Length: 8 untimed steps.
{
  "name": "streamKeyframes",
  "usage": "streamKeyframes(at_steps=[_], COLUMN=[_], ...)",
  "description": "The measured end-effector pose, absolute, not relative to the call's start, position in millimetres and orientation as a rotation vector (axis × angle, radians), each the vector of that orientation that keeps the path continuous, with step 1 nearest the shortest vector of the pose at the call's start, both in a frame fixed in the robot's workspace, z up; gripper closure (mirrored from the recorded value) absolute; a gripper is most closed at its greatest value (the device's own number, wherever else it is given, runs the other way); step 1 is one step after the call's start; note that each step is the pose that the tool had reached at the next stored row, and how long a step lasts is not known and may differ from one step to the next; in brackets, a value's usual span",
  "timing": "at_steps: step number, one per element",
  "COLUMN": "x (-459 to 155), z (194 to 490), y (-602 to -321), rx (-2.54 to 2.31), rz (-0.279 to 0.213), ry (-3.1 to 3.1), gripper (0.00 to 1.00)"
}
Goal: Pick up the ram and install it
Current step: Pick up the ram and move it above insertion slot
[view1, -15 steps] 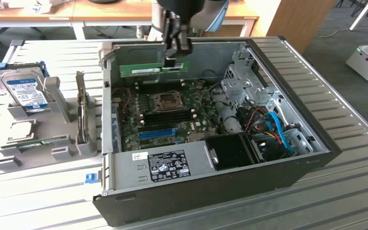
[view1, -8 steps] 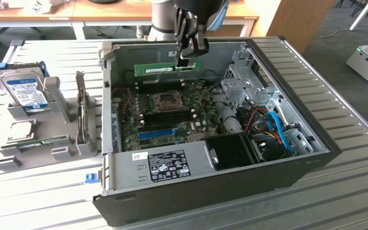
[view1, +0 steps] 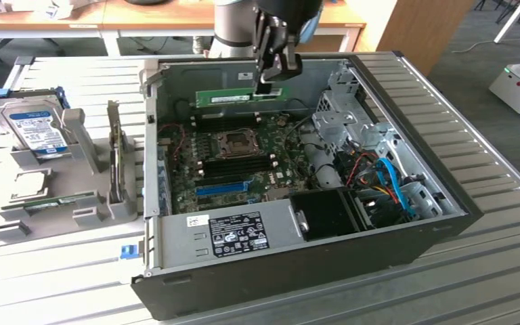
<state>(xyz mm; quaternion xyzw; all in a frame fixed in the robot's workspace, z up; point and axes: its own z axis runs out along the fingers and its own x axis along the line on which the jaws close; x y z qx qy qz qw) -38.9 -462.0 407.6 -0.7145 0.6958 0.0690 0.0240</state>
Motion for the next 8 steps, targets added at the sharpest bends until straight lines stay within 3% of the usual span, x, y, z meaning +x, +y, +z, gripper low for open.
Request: streamKeyframes(at_steps=[8], x=[-37.4], z=[403.9], y=[-461.9], rx=[-2.211], rz=[0.214], ry=[2.153], gripper=[0.88])
